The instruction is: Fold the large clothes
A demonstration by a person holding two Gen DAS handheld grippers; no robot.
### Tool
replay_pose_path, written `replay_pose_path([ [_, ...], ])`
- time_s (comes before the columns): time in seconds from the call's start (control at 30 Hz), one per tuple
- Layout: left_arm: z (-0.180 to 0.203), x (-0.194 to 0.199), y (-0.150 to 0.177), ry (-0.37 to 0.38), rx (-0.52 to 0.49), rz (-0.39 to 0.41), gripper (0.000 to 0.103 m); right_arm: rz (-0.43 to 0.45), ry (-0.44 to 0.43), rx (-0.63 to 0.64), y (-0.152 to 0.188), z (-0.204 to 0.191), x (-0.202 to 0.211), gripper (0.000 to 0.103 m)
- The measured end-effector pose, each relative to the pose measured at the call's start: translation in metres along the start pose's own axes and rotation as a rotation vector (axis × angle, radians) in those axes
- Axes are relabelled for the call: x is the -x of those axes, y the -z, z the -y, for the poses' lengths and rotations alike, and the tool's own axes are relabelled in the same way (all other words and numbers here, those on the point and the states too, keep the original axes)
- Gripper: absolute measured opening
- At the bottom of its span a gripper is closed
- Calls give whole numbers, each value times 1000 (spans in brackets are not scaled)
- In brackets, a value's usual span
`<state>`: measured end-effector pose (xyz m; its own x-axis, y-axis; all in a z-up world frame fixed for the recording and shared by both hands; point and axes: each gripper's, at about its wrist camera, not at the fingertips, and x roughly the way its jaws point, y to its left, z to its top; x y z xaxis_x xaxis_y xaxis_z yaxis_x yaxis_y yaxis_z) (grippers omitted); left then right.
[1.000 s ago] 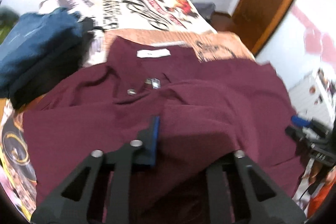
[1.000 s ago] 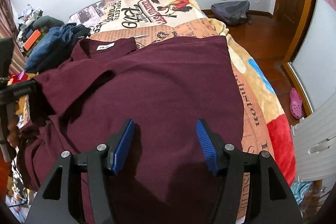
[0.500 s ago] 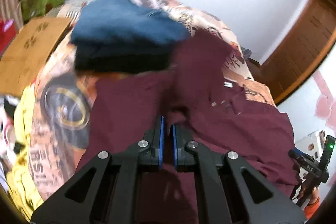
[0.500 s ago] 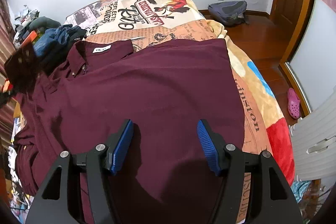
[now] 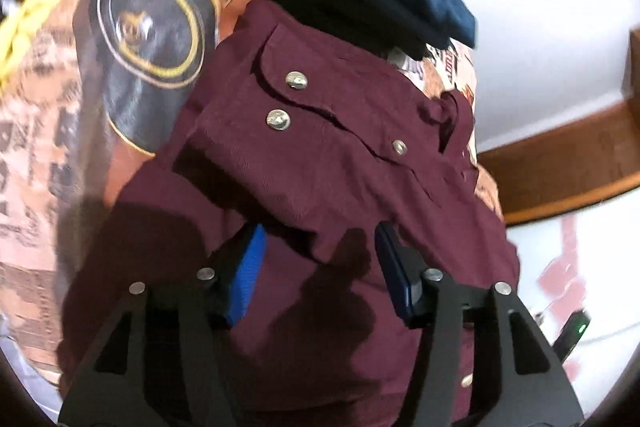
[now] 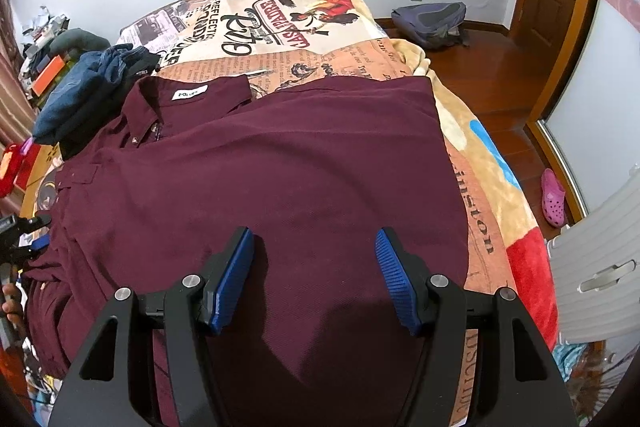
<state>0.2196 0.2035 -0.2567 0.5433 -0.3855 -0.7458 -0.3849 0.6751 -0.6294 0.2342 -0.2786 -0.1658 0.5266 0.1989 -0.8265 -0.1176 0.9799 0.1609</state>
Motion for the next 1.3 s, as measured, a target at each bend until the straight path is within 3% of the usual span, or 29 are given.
replay_pose_path([
  [0.07,-4,-4,-8,-7,39,11,56,0,4,-3,-1,-1,0,60],
  [0.27,8,-1,-28,-173,4,129,52,-5,9,7,-1,-1,4,60],
  [0.33,16,2,-29,-177,-28,140,20,3,15,12,-3,1,10,60],
  [0.47,40,34,-26,-139,-125,219,5,51,65,3,-10,8,24,60],
  [0.67,72,103,-29,-61,-187,382,5,106,34,-64,-19,16,33,60],
  [0.8,71,115,-25,-121,-193,439,5,79,31,-52,-18,9,20,60],
  [0.97,35,76,-15,-243,-179,283,5,-9,30,-10,-7,0,-2,60],
  [1.07,13,47,-1,-345,-197,173,9,2,63,27,1,-3,-2,61],
  [1.2,-12,37,10,-354,-165,109,29,-17,65,55,-5,-5,2,64],
  [1.3,-17,46,8,-363,-153,125,32,-3,52,59,-19,-3,9,64],
])
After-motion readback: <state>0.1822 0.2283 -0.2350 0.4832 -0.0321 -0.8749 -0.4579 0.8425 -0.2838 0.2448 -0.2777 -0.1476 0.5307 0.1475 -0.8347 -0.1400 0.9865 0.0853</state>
